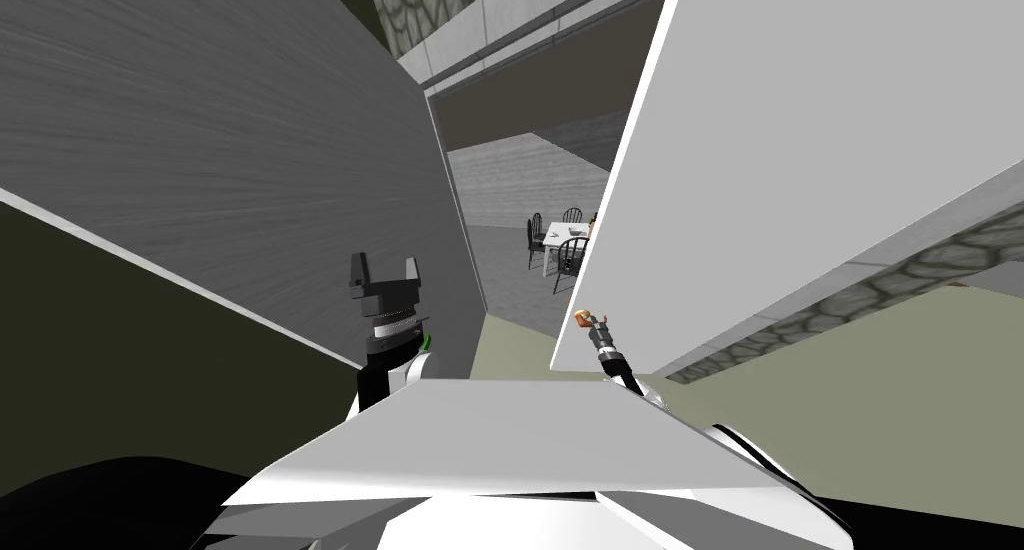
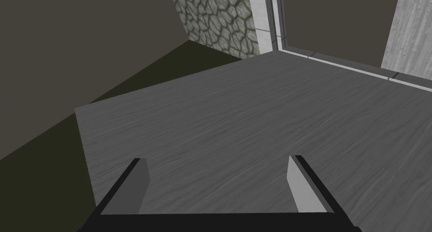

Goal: Pull the door open

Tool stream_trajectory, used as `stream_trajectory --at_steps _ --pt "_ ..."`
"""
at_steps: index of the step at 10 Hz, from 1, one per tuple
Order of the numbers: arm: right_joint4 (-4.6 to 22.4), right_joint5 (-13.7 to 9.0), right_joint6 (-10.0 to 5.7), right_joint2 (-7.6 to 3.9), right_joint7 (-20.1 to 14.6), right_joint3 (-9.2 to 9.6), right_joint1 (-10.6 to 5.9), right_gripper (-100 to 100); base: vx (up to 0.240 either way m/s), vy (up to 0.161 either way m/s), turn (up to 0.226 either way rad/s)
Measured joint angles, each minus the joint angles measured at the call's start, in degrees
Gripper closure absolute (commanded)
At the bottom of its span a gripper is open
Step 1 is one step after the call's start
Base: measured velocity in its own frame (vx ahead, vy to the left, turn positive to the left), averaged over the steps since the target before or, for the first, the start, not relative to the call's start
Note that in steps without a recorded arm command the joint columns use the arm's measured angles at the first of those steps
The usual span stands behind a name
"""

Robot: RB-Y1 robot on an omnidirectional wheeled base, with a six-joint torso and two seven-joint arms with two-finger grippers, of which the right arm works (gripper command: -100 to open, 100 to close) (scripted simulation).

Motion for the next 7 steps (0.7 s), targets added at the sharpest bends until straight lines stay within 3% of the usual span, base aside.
stream_trajectory --at_steps 1,3,5,7 --pt "-1.8 -0.1 0.66 -0.41 0.0 0.68 0.82 100 -0.091 -0.006 -0.019" --pt "1.0 0.1 -1.11 -0.95 -1.3 2.58 -0.84 100 -0.068 -0.012 -0.016" --pt "-2.4 -0.1 -0.3 -1.64 -1.2 3.33 1.06 100 -0.06 -0.025 -0.019" --pt "-1.8 0.1 -1.44 -2.02 -2.0 5.0 0.81 100 -0.078 -0.043 -0.016"
